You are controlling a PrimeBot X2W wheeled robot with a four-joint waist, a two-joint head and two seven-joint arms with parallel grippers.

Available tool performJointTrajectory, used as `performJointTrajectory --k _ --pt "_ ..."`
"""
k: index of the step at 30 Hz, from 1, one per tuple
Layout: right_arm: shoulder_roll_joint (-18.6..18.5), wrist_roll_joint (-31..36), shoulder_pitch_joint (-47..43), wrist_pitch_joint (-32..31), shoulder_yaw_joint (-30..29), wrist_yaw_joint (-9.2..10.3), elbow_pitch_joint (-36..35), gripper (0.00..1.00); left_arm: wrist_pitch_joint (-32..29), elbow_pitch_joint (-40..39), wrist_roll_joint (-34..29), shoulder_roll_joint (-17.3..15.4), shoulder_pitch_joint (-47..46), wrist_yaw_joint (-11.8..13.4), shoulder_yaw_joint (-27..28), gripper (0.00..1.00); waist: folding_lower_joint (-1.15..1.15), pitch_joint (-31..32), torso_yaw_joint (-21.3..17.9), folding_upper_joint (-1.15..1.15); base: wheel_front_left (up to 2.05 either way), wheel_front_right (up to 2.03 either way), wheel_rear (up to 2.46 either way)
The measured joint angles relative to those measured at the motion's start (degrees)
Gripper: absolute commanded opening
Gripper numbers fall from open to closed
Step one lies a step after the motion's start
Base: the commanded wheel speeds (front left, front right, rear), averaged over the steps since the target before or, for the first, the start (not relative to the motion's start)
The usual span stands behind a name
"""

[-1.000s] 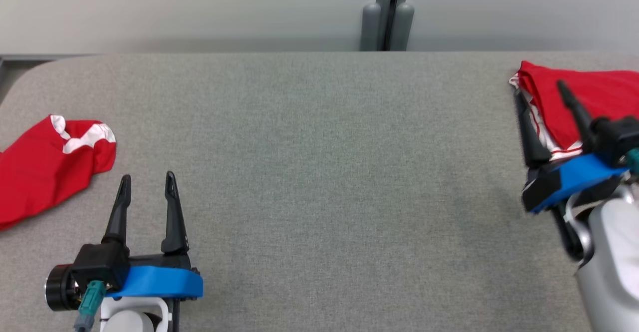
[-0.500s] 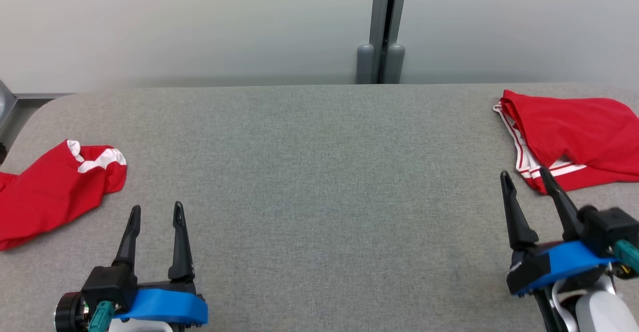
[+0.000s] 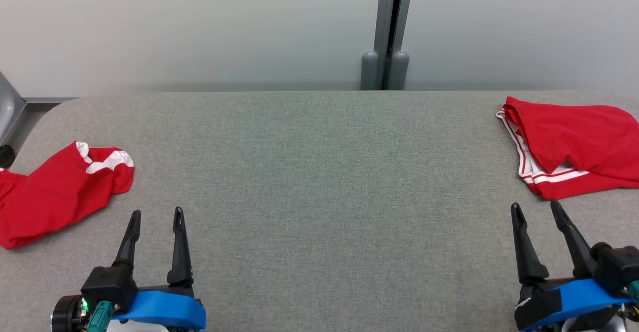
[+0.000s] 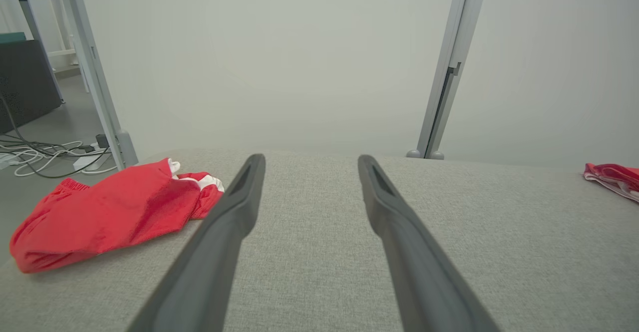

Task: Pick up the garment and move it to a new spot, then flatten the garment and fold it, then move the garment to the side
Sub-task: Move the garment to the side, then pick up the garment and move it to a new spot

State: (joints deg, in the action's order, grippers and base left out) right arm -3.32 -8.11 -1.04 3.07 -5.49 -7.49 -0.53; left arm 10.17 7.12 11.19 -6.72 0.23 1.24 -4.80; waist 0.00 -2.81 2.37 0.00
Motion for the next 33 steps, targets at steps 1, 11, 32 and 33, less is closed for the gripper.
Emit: performJointTrajectory --k 1,11,32,33 --pt "0.1 0.01 -0.39 -0.05 -0.02 0.0 -0.3 1.0 -0.04 -0.18 0.0 -0.1 0.07 0.04 -0.01 1.0 0.0 0.06 0.01 0.0 0.0 0.0 0.0" --pt "0.35 -0.19 -1.68 -1.05 0.2 0.0 -0.99 1.0 -0.59 -1.03 0.05 -0.54 0.55 0.68 -0.38 1.0 0.0 0.44 -0.06 0.0 0.0 0.0 0.0" --pt "0.4 -0.7 -1.87 -0.98 0.79 0.0 -0.42 1.0 -1.03 -1.81 0.96 -2.01 0.55 1.71 -0.23 1.0 0.0 0.29 2.02 0.0 0.0 0.0 0.0" --pt "0.4 -0.69 -1.85 -0.97 0.8 0.0 -0.43 1.0 -1.04 -1.91 1.0 -2.08 0.55 1.8 -0.12 1.0 0.01 0.24 2.35 0.0 0.0 0.0 0.0"
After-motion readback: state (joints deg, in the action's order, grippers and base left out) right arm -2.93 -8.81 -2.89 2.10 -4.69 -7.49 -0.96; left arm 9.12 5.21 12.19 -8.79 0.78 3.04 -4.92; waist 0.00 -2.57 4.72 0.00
